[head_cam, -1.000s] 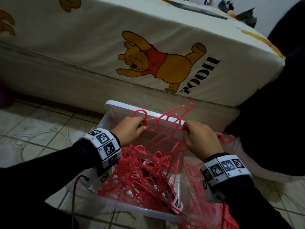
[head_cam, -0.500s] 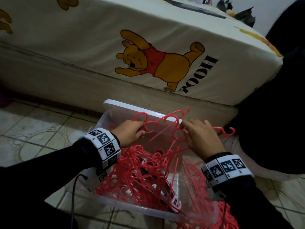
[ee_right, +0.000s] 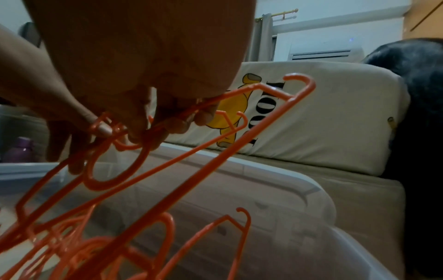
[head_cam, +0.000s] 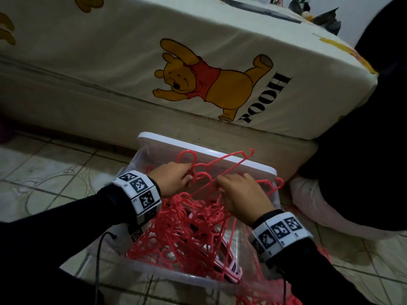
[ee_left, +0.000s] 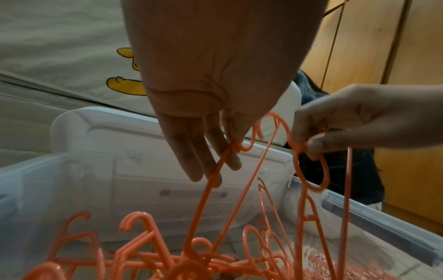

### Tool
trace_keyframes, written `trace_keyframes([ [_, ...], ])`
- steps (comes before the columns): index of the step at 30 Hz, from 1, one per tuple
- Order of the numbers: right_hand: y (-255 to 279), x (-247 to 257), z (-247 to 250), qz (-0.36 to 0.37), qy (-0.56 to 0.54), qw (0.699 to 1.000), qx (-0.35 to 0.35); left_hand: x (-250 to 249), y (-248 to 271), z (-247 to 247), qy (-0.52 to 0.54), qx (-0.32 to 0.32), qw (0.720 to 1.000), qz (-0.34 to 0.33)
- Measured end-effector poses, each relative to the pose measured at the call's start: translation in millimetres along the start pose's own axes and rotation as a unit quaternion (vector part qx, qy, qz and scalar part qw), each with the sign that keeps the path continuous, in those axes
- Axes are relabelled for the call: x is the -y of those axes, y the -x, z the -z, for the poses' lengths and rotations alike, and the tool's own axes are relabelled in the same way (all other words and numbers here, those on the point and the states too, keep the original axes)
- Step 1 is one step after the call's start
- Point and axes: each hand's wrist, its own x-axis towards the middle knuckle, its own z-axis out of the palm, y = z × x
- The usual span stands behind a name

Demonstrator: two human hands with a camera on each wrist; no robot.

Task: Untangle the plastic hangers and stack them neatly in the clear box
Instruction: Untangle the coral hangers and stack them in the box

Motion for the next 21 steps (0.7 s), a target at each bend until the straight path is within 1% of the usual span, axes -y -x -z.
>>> trace_keyframes([
  [2,-2,-6,11,-0.019,-0.058,0.998,-0.032,1,0,1,0.021,0.009,1.0,0.003],
  [4,-2,-15,24,-0.033,-0.111,0.99,-0.081,0,-1,3,0.073,0.016,0.997,0.002],
  [7,-1,-26,37,-0.035,-0.111,0.986,-0.122,-6,-3,7,0.189,0.008,0.982,-0.013],
  [9,-2,-28,42,-0.03,-0.102,0.984,-0.142,-12,-2,9,0.231,0.0,0.973,-0.027],
  [11,-3,-25,45,-0.024,-0.102,0.983,-0.15,-16,-1,9,0.238,0.0,0.971,-0.031],
  [13,-5,-16,46,-0.004,-0.093,0.986,-0.141,-19,-2,9,0.227,0.001,0.974,-0.023],
  [16,-9,-2,44,0.025,-0.023,0.991,-0.126,-25,-1,12,0.233,0.022,0.972,-0.021],
  [18,-11,2,43,0.027,0.002,0.991,-0.132,-27,-2,13,0.238,0.026,0.971,-0.021],
  [20,-13,2,43,0.015,0.015,0.989,-0.145,-28,-1,12,0.257,0.026,0.966,0.0],
  [21,-14,1,43,0.011,0.018,0.988,-0.156,-28,-2,12,0.258,0.035,0.965,-0.003],
])
